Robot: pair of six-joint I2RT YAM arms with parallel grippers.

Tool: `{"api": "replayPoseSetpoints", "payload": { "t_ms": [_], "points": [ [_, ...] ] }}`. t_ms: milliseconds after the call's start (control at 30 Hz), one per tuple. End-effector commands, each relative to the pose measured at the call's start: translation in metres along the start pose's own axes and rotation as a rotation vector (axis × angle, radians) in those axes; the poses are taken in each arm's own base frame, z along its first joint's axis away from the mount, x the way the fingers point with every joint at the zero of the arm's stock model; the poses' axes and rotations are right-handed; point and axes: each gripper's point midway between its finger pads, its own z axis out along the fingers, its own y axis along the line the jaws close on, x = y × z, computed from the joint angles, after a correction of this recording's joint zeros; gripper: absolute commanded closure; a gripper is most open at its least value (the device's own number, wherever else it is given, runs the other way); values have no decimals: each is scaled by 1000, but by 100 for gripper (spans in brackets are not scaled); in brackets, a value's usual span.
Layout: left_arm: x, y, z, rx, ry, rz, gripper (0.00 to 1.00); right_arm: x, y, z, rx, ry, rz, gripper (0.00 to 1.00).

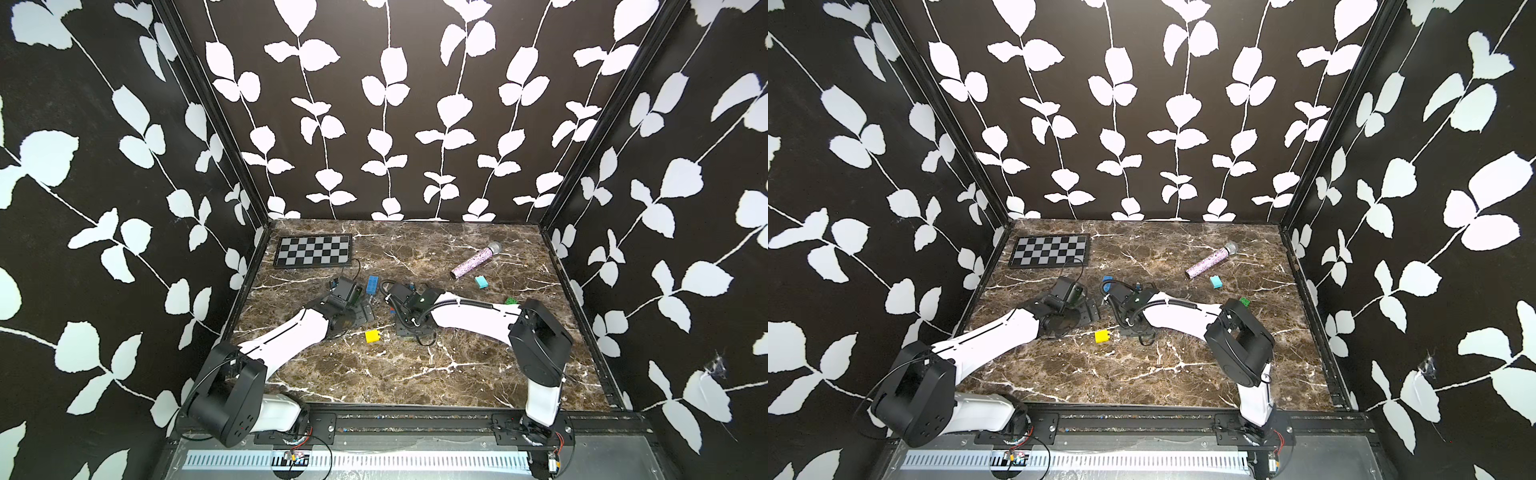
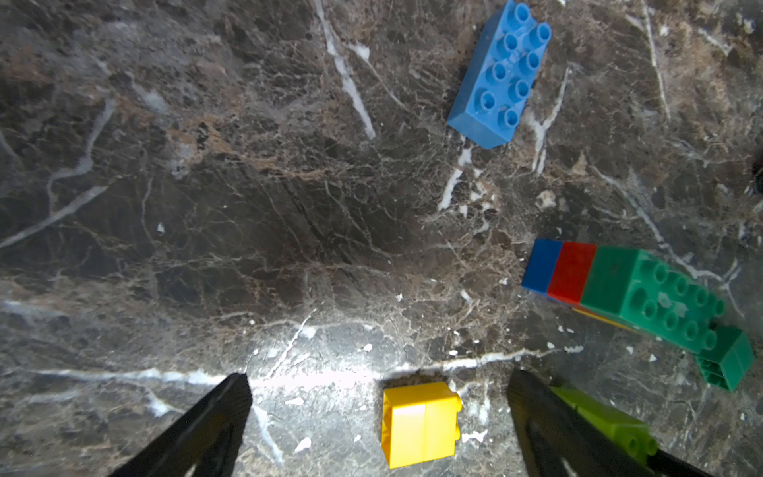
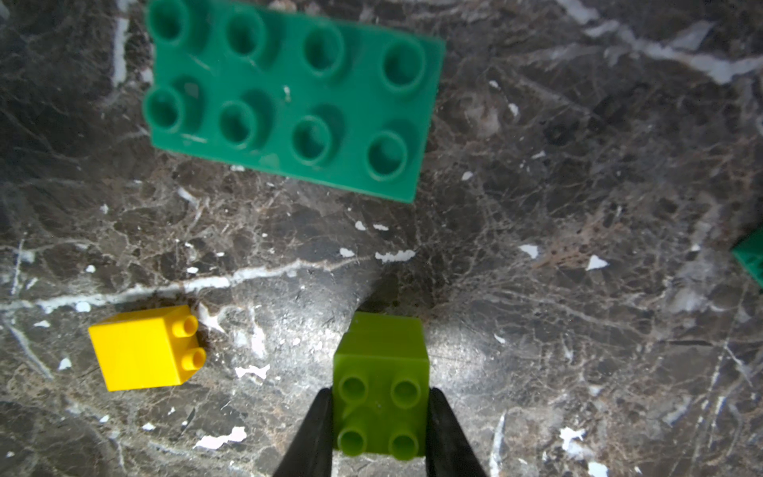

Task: Assemble the letter h with lego
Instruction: Assemble the lego brick with the lego brick.

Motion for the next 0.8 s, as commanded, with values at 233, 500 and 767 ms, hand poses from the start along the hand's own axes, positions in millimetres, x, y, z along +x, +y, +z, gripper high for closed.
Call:
{"api": "replayPoseSetpoints", "payload": {
  "t_ms": [233,500,767],
  "points": [
    [-4,-3,-9,34,-26,-6,1,54,-33,41,138,227,21,82],
    [-6,-2,-12,32,-39,-9,1,67,-22,46,154,201,22,80],
    [-5,-2,-12,38,-39,-9,1,72,-29,40,205,198,-57,82]
  ]
}}
